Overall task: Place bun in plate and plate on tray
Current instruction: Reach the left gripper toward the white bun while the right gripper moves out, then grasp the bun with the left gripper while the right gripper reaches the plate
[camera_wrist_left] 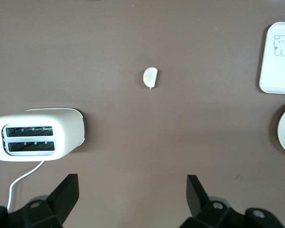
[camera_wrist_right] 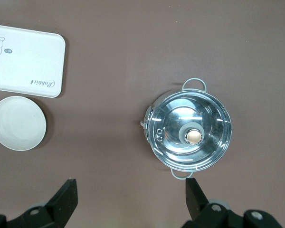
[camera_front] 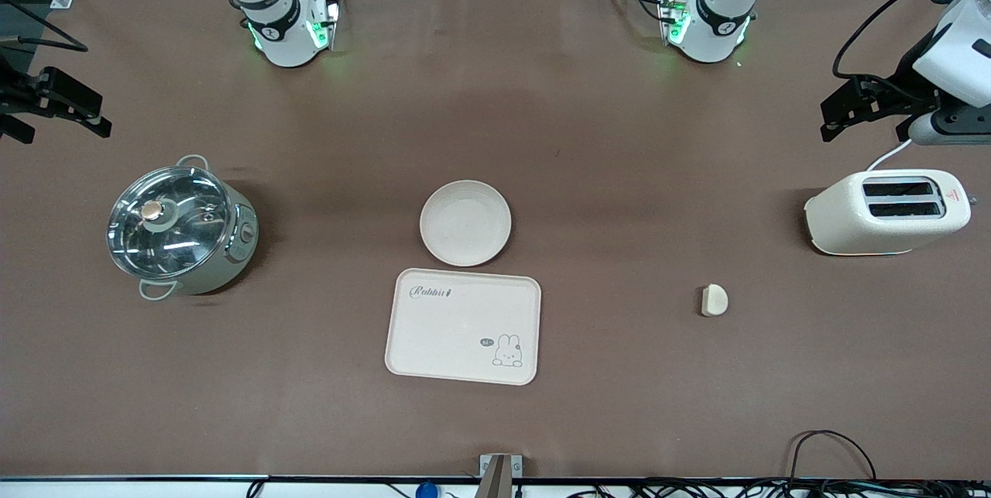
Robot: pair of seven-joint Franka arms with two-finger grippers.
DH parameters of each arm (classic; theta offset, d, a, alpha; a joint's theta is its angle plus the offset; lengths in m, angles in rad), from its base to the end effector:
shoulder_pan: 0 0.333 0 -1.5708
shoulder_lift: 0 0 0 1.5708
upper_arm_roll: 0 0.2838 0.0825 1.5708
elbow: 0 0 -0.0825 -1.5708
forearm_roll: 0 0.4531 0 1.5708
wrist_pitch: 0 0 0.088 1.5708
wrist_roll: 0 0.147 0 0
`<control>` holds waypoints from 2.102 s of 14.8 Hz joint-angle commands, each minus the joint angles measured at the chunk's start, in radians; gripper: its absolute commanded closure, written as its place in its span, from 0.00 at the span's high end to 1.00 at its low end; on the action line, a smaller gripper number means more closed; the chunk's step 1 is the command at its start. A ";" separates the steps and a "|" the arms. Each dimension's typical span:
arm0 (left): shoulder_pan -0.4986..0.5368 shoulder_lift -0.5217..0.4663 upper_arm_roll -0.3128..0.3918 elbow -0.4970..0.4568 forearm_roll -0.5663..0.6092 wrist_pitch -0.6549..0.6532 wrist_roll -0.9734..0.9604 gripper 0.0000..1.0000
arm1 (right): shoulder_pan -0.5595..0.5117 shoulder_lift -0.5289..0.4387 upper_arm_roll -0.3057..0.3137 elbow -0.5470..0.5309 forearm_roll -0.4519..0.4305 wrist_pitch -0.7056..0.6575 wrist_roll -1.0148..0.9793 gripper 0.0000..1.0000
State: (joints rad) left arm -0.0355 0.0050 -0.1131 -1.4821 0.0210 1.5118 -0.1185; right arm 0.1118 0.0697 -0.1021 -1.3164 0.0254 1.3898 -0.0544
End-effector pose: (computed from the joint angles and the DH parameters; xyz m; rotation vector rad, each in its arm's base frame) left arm 0.6138 -0.0885 0.5917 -3.1241 0.0447 -0.0425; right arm 0.6206 0.0123 0.6282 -3.1219 -0.1077 -0.0069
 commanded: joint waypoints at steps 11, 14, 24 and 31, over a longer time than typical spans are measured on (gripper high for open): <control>-0.009 0.255 0.006 0.031 -0.009 0.089 -0.021 1.00 | -0.004 -0.031 -0.007 -0.035 0.088 -0.024 0.015 1.00; -0.015 0.384 -0.002 0.014 -0.007 0.226 -0.052 1.00 | 0.006 -0.024 -0.004 -0.053 0.105 -0.023 0.016 1.00; -0.011 0.662 -0.002 -0.032 0.037 0.565 -0.085 1.00 | 0.097 0.113 -0.002 -0.270 0.192 0.297 0.041 1.00; -0.003 0.731 -0.002 -0.073 0.054 0.686 -0.087 0.85 | 0.196 0.263 -0.002 -0.403 0.409 0.564 0.110 1.00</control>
State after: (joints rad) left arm -0.0457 0.7282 -0.1121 -1.5384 0.0561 2.1647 -0.1972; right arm 0.2569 0.3230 -0.0986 -1.6621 0.3995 1.8728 0.0213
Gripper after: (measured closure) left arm 0.106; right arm 0.000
